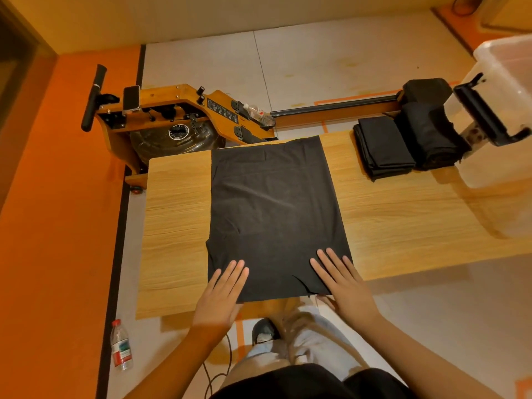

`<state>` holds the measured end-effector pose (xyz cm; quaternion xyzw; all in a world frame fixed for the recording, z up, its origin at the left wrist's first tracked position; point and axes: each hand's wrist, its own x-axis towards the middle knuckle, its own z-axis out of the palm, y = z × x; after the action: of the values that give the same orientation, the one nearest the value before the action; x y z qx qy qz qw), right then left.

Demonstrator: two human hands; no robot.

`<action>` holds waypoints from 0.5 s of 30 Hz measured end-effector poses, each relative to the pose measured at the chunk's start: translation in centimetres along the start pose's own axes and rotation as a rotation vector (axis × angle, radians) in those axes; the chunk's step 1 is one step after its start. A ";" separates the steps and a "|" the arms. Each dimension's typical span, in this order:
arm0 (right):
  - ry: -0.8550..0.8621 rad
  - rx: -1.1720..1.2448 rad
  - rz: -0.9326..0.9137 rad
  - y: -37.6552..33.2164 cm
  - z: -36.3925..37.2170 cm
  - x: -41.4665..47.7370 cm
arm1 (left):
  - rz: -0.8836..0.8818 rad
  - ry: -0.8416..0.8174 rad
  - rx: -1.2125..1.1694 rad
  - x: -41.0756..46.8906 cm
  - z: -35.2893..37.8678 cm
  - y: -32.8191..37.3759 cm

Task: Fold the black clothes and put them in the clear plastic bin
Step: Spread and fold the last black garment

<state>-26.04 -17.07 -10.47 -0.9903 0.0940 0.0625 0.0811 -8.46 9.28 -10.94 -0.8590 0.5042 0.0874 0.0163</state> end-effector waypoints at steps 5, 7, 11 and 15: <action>0.019 0.008 0.006 0.0 0.3 -0.2 | -0.011 -0.010 0.036 -1.8 0.6 -0.3; 0.012 0.015 -0.012 0.1 0.3 -0.8 | -0.004 -0.008 0.027 -2.7 0.3 -0.2; 0.011 0.050 -0.037 0.2 0.3 -2.4 | -0.039 -0.013 -0.017 -3.6 -1.3 0.3; 0.028 0.059 -0.008 0.1 -0.1 -3.3 | -0.055 -0.030 -0.055 -3.4 -2.0 -0.2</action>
<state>-29.24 -16.63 -9.96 -0.9886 0.0928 0.0455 0.1094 -9.64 12.02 -8.41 -0.8713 0.4775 0.1135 0.0025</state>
